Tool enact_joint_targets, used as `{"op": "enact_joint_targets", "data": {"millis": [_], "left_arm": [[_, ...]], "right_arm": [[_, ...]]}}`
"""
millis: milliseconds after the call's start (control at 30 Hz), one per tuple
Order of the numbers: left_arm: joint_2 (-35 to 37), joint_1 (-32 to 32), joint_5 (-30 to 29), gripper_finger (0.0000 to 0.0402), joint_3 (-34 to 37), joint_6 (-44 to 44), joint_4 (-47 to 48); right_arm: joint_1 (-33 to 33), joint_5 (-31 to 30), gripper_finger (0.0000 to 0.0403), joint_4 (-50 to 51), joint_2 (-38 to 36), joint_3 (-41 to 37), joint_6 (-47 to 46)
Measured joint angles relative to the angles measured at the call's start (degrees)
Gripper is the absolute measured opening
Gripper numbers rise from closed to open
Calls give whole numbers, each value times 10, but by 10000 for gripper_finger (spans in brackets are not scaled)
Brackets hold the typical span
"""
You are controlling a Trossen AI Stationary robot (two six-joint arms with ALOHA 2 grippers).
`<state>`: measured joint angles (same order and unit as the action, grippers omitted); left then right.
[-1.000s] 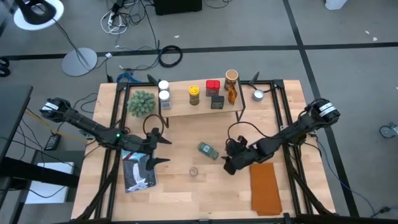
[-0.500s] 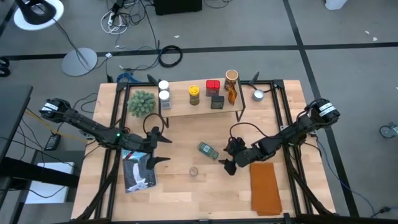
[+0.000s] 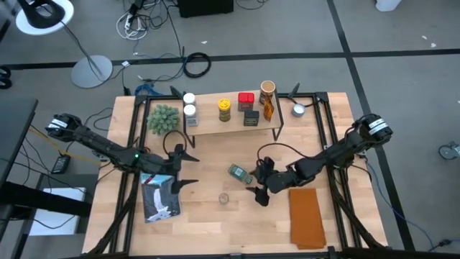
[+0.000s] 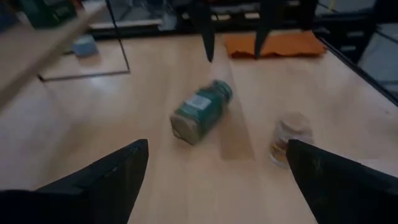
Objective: Shelf spices
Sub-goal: Put the green seasoning bottle on the shelf
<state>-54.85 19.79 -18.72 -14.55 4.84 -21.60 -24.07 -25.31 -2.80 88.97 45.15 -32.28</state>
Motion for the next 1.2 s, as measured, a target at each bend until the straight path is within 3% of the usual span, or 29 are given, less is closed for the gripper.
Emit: {"op": "enact_joint_targets", "data": {"millis": [267, 467, 767, 1000, 1200], "left_arm": [[0, -16, -8, 386, 0, -16, -29], [0, -27, 12, 386, 0, -18, -23], [0, -29, 14, 386, 0, -17, 12], [0, -29, 14, 386, 0, -14, 4], [0, -29, 14, 386, 0, -15, 4]], "right_arm": [[2, -6, 306, 48, 0, 8, 1], [2, -18, 306, 117, 0, 8, -63], [-3, -39, 306, 122, 1, 8, -132], [-46, -48, 306, 62, 106, 7, -200], [-75, -155, 306, -15, 176, 8, -197]]}}
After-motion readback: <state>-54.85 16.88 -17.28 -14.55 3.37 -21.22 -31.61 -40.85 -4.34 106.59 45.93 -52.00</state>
